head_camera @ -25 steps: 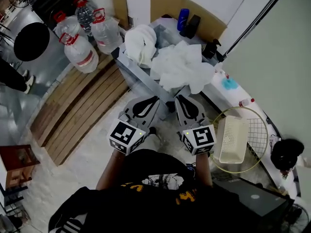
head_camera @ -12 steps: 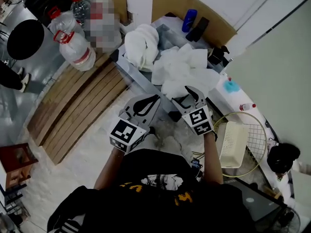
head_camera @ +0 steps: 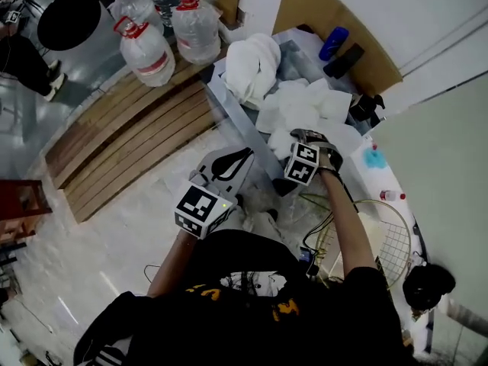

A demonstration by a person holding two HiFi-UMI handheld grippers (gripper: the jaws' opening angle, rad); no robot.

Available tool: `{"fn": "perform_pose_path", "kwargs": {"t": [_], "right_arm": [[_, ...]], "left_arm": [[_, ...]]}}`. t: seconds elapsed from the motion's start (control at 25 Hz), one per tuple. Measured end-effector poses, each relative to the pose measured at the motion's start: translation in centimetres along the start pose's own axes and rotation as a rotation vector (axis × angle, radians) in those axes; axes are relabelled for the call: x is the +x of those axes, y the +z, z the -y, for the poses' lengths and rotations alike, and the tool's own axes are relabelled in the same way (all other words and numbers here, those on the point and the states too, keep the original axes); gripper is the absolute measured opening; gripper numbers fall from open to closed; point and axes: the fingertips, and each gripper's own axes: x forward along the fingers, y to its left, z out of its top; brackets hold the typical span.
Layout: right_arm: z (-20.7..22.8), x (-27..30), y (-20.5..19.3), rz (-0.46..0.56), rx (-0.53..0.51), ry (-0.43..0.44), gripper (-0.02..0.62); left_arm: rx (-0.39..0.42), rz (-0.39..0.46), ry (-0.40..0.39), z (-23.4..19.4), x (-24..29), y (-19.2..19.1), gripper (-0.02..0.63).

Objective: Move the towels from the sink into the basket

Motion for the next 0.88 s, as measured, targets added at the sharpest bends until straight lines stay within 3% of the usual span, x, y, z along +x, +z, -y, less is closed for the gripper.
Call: {"fn": "perform_pose_path", "kwargs": {"t": [0.04, 0.2, 0.32, 0.6, 0.88], "right_arm": [[0.4, 0.7, -0.3, -0.010, 0.002, -0.018, 0.247], [1.1, 0.8, 0.3, 0.053, 0.090, -0.073, 0.157], [2.1, -1.5, 1.2, 0.126, 0.167, -0.126, 0.130], [8.5, -13.1, 1.8, 0.485, 0.616, -0.267, 0.112], [13.0, -25.8, 2.2, 0.757, 0.750, -0.422, 0.109]], "left_arm": [[-0.005, 0.002, 0.013, 0.0, -0.2, -0.1, 0.023], [-0.017, 0.000, 0.066, -0.2, -1.5, -0.4, 0.023], [-0.027, -0.007, 0.104, -0.7, -2.2, -0.6, 0.023], [-0.015, 0.017, 0.101, -0.9, -1.5, 0.6, 0.023], [0.024, 0.048, 0.034, 0.6, 0.6, 2.9, 0.023]]}}
